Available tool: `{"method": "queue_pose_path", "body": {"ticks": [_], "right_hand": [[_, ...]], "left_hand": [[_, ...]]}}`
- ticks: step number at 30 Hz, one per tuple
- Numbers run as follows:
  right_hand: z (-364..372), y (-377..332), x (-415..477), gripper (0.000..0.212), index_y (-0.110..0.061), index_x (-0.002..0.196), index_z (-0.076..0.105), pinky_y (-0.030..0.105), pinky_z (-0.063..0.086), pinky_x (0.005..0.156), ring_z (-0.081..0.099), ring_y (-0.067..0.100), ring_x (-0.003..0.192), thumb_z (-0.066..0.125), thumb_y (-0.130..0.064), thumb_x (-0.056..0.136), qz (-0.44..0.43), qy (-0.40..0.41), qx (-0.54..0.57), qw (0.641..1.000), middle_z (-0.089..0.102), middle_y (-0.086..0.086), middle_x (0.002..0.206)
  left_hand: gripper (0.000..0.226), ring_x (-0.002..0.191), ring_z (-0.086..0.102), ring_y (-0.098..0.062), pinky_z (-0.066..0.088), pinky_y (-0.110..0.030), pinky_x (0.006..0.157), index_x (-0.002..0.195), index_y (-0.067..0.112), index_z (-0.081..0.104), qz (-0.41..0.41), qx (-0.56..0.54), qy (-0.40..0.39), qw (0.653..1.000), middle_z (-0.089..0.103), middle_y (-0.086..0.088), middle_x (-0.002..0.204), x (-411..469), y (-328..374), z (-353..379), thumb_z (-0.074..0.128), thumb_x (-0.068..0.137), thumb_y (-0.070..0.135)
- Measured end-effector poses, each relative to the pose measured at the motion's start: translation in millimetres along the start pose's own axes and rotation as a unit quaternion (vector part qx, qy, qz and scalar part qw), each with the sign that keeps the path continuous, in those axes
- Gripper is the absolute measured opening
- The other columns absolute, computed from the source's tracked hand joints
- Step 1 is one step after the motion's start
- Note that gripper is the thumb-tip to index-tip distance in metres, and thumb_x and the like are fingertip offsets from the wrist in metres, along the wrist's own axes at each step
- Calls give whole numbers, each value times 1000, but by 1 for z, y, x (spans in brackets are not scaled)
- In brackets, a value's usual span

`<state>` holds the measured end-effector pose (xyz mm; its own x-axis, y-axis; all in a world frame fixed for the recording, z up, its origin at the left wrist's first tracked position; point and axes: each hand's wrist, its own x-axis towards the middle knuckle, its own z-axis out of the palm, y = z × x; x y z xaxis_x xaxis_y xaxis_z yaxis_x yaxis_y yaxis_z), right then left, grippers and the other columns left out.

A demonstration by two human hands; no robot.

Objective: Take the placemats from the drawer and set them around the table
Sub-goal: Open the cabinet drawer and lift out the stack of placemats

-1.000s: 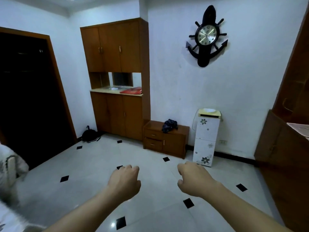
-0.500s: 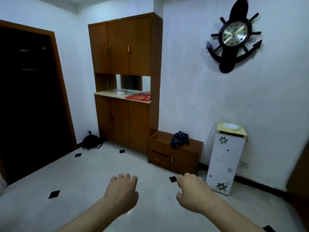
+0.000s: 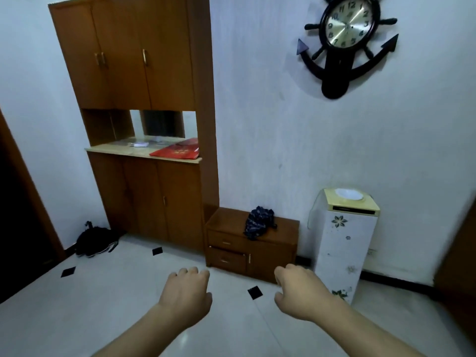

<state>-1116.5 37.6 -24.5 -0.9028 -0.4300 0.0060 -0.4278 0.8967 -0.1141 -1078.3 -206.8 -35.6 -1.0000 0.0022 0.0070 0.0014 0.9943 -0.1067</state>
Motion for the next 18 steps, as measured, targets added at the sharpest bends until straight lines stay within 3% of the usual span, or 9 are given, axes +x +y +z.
{"method": "queue_pose_path", "body": {"ticks": [5, 9, 14, 18], "right_hand": [[19, 44, 136, 16, -25, 80, 38, 30, 28, 57, 43, 19, 77, 53, -29, 84, -28, -7, 9, 1000, 45, -1, 86], [22, 72, 246, 18, -27, 78, 37, 33, 34, 67, 44, 18, 80, 53, -31, 85, -59, -23, 22, 998, 46, -1, 88], [21, 85, 359, 38, -32, 66, 20, 33, 35, 69, 42, 19, 79, 53, -31, 86, -114, -39, 11, 993, 42, -2, 85], [27, 81, 435, 40, -31, 66, 20, 32, 36, 67, 42, 18, 78, 54, -33, 86, -138, -40, 10, 990, 34, -6, 75]], "left_hand": [[29, 107, 53, -29, 39, -39, 87, 112, 18, 50, -29, 4, -6, 1000, 58, -7, 115, 124, -12, 15, 45, 91, 38], [30, 109, 52, -29, 39, -40, 89, 114, 17, 49, -68, -1, -19, 998, 58, -8, 115, 217, -30, 22, 46, 92, 38], [28, 105, 53, -29, 40, -39, 86, 108, 16, 50, -110, -6, -16, 994, 59, -9, 112, 309, -60, 23, 45, 91, 37], [27, 104, 54, -29, 40, -39, 85, 108, 16, 50, -116, -9, -17, 993, 59, -9, 111, 376, -89, 35, 46, 91, 36]]}}
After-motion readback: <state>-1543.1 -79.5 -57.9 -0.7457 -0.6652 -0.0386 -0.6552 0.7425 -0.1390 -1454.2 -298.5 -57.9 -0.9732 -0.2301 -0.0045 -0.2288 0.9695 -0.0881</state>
